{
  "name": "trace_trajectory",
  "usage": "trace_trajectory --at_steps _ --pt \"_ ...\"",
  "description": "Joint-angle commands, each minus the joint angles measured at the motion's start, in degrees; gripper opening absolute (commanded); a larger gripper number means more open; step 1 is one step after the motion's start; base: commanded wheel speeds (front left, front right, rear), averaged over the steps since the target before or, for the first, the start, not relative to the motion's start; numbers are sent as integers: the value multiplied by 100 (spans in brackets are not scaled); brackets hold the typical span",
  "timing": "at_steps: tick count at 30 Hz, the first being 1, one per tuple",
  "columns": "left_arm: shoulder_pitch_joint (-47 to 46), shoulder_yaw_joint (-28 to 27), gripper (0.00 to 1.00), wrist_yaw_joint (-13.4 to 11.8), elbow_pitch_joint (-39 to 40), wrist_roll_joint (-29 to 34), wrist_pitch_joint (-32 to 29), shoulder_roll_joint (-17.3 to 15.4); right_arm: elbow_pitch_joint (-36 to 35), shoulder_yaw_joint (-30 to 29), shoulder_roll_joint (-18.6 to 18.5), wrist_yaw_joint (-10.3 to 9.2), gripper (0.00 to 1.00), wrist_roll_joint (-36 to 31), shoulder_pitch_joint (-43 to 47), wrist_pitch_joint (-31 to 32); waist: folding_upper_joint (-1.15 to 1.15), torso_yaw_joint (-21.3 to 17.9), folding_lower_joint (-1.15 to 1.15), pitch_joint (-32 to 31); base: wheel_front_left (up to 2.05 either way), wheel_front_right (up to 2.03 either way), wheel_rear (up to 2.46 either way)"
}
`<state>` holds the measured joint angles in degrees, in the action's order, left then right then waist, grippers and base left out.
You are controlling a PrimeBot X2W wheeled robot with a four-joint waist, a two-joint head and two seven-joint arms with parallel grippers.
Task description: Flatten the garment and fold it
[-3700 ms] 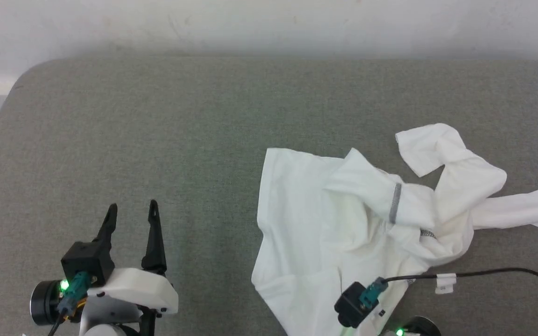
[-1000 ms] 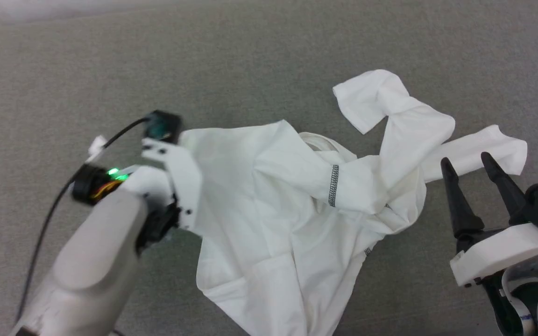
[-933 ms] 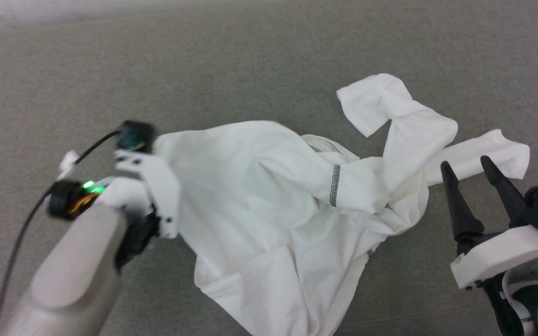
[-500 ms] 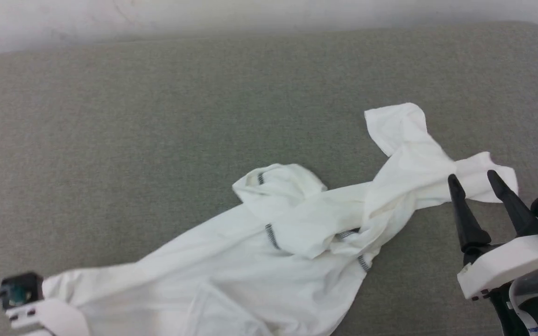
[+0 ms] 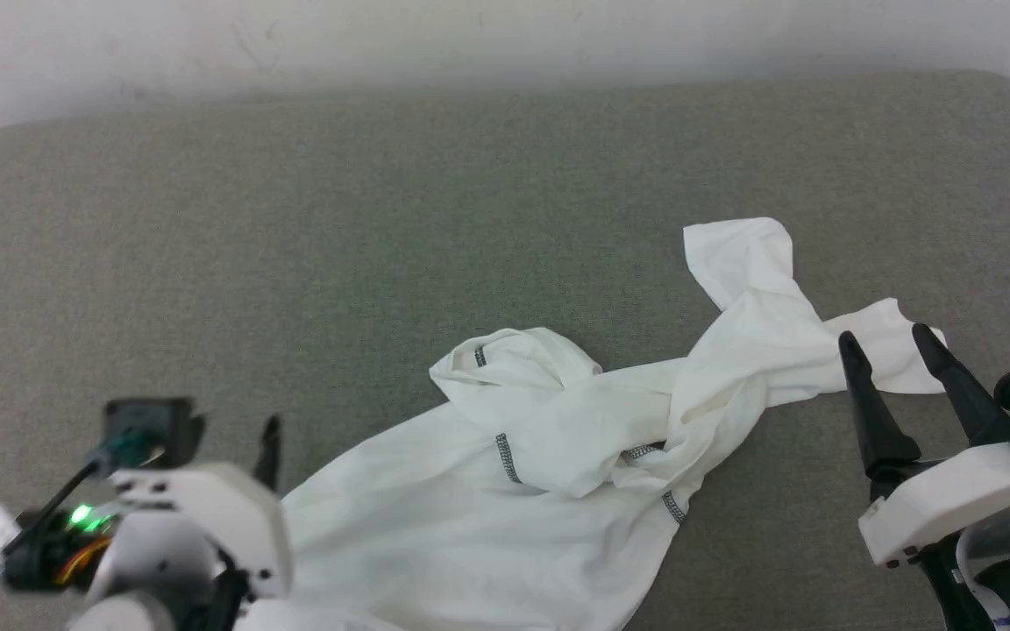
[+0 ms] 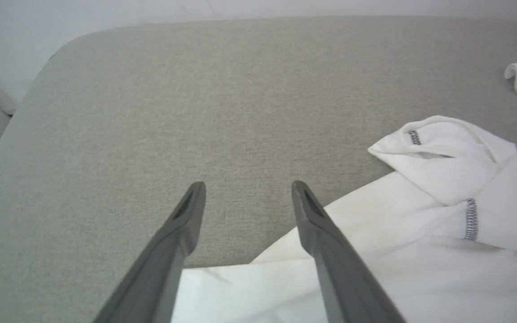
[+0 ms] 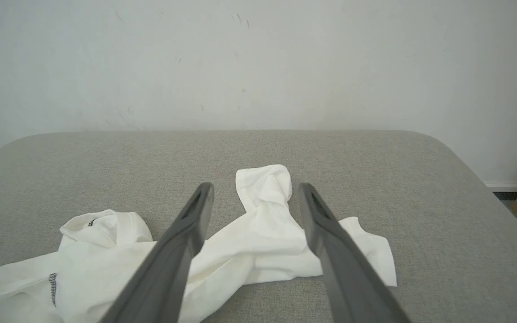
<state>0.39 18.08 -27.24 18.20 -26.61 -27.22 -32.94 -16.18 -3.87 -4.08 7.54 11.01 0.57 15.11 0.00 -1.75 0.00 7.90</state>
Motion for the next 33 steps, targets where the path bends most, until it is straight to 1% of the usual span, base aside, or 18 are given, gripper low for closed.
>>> trace_trajectory --at_steps 1,3,6,9,12,14,17,22,23,24,26,29,31,33 --pt "-359 215 100 188 61 79 -111 36 -27 -9 -25 -5 100 29 58 16 0 -26 0 -27 0 0 0" --pt "-768 567 100 473 3 92 -312 161 -37 3 -35 -5 100 32 50 27 0 -58 0 -25 0 0 0" --pt "-1332 1124 100 888 -225 93 -667 435 -71 41 -51 -5 100 28 12 49 0 -135 0 23 0 0 0" --pt "-1809 1582 100 1247 -634 30 -980 777 -99 70 -71 -5 100 15 -18 47 0 -216 0 109 0 0 0" --pt "-2177 1904 100 1536 -1094 -79 -1211 1109 -101 111 -72 -5 100 -7 -51 32 0 -315 0 216 0 0 0" --pt "-2361 2053 100 1696 -1438 -154 -1356 1264 -94 140 -66 -5 100 -24 -72 13 0 -380 0 280 0 0 0" --pt "-2588 2209 100 1906 -1953 -197 -1506 1367 -59 162 -53 -5 100 -53 -88 -13 0 -451 0 344 0 0 0" --pt "-2829 2265 100 2096 -2669 -339 -1621 1515 -25 156 -31 -5 100 -113 -94 -56 0 -501 0 416 0 0 0" --pt "-2865 2261 47 2144 -2748 -379 -1607 1543 -21 154 -25 -5 100 -122 -95 -62 0 -505 0 424 0 0 0" --pt "-2893 2256 0 2191 -2799 -423 -1595 1570 -16 148 -19 -5 100 -129 -95 -68 0 -505 0 429 0 0 0" --pt "-2934 2185 0 2232 -2797 -528 -1505 1638 2 127 -8 -5 100 -140 -93 -81 0 -489 0 425 0 0 0" --pt "-2994 2064 0 2222 -2652 -582 -1310 1674 33 70 4 -5 100 -162 -74 -85 0 -424 0 381 0 0 0" --pt "-3053 1952 0 2173 -2520 -546 -1135 1634 51 42 15 -5 100 -168 -65 -66 0 -374 0 339 0 0 0" --pt "-3143 1808 0 2079 -2402 -403 -889 1511 62 28 26 -5 100 -161 -58 -40 0 -322 0 296 0 0 0"
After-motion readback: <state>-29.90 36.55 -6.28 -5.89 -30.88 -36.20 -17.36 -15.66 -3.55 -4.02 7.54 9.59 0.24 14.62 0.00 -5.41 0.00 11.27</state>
